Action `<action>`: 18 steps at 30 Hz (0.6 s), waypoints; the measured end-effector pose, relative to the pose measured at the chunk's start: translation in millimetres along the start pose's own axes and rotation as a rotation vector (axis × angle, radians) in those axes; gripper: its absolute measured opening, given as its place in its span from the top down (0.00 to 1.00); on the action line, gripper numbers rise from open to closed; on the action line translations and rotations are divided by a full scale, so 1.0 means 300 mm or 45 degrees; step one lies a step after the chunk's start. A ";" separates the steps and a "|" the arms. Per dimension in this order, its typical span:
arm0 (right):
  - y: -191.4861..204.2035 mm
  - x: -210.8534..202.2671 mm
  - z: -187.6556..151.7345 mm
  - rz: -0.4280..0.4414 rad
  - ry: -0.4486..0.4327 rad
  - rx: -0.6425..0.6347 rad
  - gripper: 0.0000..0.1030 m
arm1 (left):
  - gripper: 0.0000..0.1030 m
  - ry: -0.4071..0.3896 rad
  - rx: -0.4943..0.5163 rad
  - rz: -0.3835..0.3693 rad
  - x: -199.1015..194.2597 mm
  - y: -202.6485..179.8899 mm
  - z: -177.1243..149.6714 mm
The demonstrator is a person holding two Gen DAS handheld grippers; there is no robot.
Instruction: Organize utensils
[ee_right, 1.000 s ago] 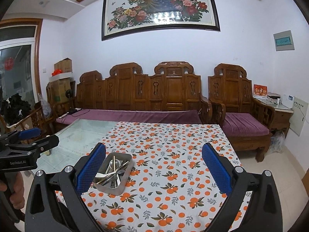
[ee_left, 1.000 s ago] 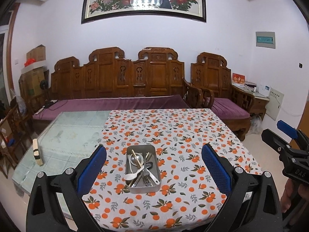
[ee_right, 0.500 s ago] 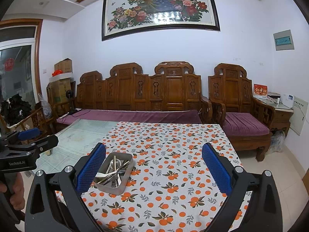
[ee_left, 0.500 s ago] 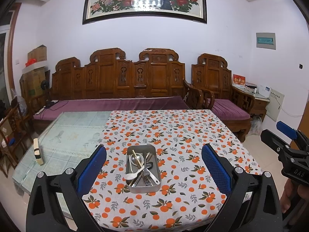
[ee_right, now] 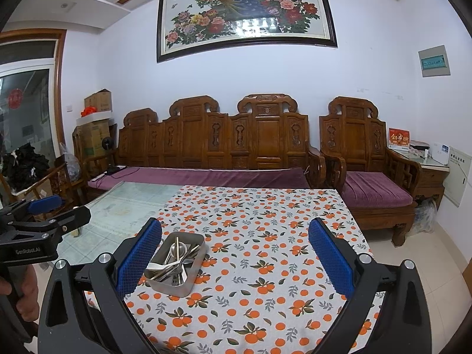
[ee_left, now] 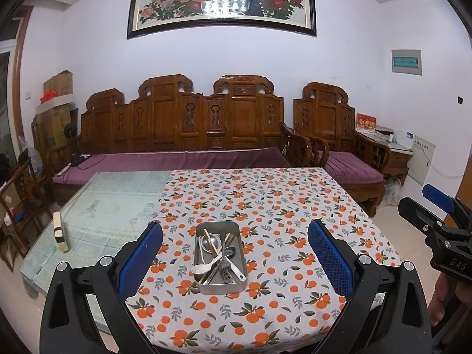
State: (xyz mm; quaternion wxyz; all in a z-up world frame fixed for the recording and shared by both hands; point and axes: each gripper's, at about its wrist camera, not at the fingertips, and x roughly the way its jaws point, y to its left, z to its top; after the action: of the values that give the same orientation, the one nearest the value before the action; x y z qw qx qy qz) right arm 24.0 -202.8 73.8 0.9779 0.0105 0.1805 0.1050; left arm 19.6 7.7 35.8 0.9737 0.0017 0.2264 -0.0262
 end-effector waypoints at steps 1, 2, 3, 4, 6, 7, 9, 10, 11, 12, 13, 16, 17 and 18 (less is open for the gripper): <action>-0.002 0.002 0.000 0.001 0.000 0.000 0.03 | 0.08 0.000 -0.001 0.000 0.000 -0.001 -0.001; -0.001 0.001 0.000 0.001 0.000 -0.001 0.03 | 0.08 -0.001 0.000 0.000 -0.001 0.000 -0.001; -0.003 0.002 0.000 -0.001 0.000 -0.001 0.03 | 0.08 0.000 -0.001 0.000 0.000 -0.001 -0.001; -0.002 0.002 0.000 0.000 0.000 0.000 0.03 | 0.08 0.000 -0.001 -0.002 0.001 -0.001 -0.001; 0.000 0.001 0.000 -0.001 0.001 0.002 0.03 | 0.08 0.000 0.000 0.001 0.000 -0.003 -0.002; 0.000 0.003 -0.001 0.001 0.001 0.001 0.03 | 0.08 -0.002 0.000 0.002 -0.002 -0.004 -0.002; 0.002 0.002 0.000 0.000 0.002 -0.001 0.03 | 0.08 -0.003 0.000 0.002 -0.004 -0.005 -0.002; 0.002 0.002 -0.001 0.000 0.001 0.000 0.03 | 0.08 -0.004 0.000 0.002 -0.004 -0.005 -0.002; 0.003 0.002 -0.002 0.000 0.001 0.001 0.03 | 0.08 -0.005 0.000 0.003 -0.005 -0.004 -0.001; 0.004 0.001 -0.001 0.000 0.001 0.002 0.03 | 0.08 -0.005 -0.001 0.004 -0.002 -0.006 0.000; 0.002 0.002 -0.002 0.001 0.001 0.000 0.03 | 0.08 -0.006 -0.001 0.004 -0.003 -0.006 0.000; 0.002 0.002 -0.002 0.000 0.001 -0.001 0.03 | 0.08 -0.006 -0.002 0.003 -0.003 -0.005 -0.001; 0.003 0.001 -0.002 0.000 0.001 -0.001 0.03 | 0.08 -0.006 -0.002 0.004 -0.003 -0.005 -0.001; 0.002 0.002 -0.002 0.001 0.001 0.000 0.03 | 0.08 -0.007 -0.002 0.003 -0.003 -0.005 -0.001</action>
State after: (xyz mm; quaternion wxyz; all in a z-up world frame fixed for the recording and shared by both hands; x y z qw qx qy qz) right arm 24.2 -202.2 73.0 0.9778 0.0107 0.1809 0.1054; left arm 18.5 6.2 36.0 0.9743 0.0013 0.2239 -0.0248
